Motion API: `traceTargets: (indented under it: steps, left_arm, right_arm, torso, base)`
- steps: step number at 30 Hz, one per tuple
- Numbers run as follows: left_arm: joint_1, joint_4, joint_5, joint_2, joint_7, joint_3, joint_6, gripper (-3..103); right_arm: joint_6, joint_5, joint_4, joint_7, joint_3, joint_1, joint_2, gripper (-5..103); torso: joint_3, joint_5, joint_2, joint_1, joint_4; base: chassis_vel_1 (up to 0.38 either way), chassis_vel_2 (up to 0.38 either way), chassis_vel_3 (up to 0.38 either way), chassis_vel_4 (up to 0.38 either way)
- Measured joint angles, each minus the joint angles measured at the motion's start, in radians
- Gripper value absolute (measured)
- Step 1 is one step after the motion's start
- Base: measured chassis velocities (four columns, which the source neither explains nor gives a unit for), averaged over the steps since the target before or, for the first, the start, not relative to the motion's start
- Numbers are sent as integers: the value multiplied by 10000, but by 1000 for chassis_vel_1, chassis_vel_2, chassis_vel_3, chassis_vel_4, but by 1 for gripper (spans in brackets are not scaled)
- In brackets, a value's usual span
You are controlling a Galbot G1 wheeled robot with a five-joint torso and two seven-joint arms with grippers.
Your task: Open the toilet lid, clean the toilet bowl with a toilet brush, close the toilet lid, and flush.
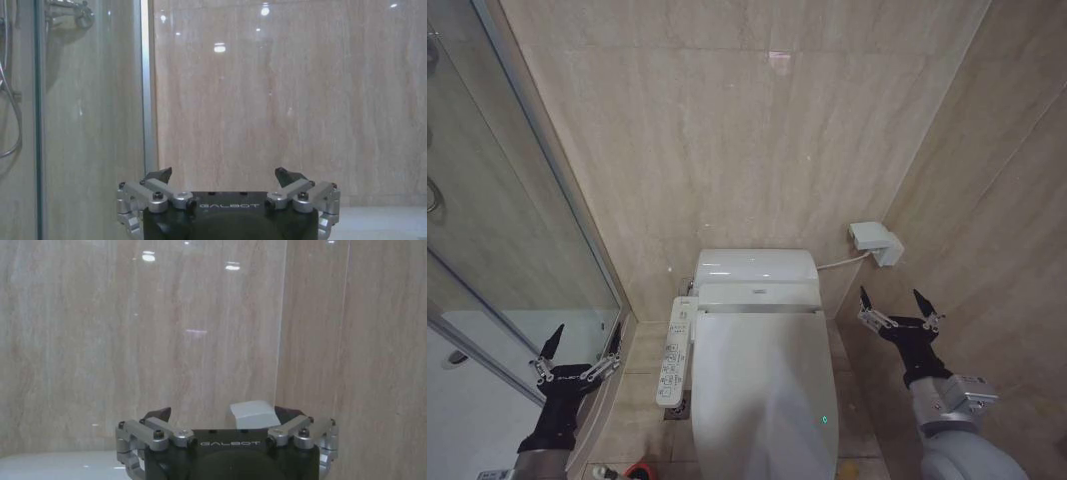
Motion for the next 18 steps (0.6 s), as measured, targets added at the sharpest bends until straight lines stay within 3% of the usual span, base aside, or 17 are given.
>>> traceTargets:
  steps: [18]
  left_arm:
    - [-293,161,-29,-19,-8,204,122,100]
  right_arm:
    - [0,0,0,0,0,0,0,100]
  torso:
    - [0,0,0,0,0]
  base:
    - [0,0,0,0]
